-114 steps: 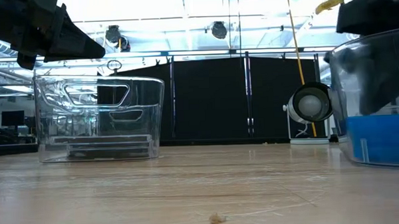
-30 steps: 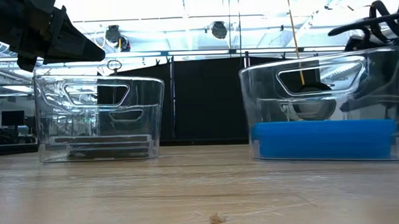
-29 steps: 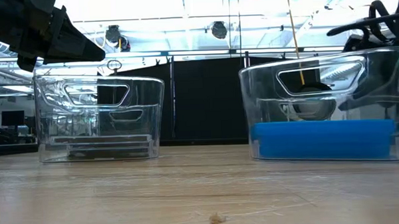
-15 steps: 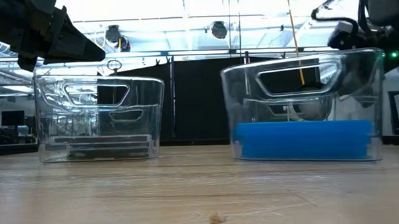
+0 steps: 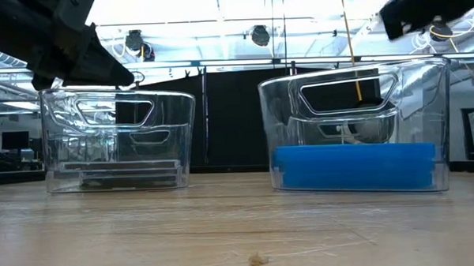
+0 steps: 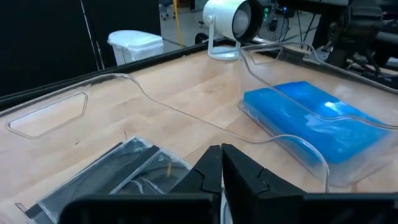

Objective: Pick & place jewel cases by type
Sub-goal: Adjust the right transparent bin, then return to Home Position

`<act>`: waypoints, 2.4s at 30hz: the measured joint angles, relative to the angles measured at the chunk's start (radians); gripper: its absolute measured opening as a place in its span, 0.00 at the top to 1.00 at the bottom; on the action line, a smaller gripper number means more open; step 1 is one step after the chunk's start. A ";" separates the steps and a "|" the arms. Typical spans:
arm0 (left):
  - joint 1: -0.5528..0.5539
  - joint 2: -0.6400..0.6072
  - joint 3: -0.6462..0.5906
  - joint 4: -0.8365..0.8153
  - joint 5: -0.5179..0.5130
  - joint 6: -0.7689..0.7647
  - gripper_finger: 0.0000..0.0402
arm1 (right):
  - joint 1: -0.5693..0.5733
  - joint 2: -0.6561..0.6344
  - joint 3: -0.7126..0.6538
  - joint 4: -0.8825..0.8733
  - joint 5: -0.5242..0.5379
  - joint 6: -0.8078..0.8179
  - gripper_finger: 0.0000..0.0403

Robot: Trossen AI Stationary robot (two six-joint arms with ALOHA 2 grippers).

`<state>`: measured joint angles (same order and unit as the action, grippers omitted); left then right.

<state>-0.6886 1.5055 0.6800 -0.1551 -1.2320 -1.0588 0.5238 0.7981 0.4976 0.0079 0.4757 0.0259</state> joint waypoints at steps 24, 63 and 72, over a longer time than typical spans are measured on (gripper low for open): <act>0.008 0.000 0.000 0.003 0.029 -0.004 0.99 | 0.177 0.573 0.300 -0.199 -0.130 -0.084 0.55; -0.063 -0.077 0.000 0.112 0.036 0.311 0.99 | 0.239 -0.268 -0.014 -0.213 0.145 0.051 0.78; 0.049 -0.358 -0.078 0.140 0.305 0.593 0.99 | 0.201 -0.558 -0.145 -0.152 0.153 -0.045 0.78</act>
<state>-0.6393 1.1478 0.6018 -0.0147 -0.9271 -0.4654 0.7250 0.2396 0.3526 -0.1443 0.6283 -0.0187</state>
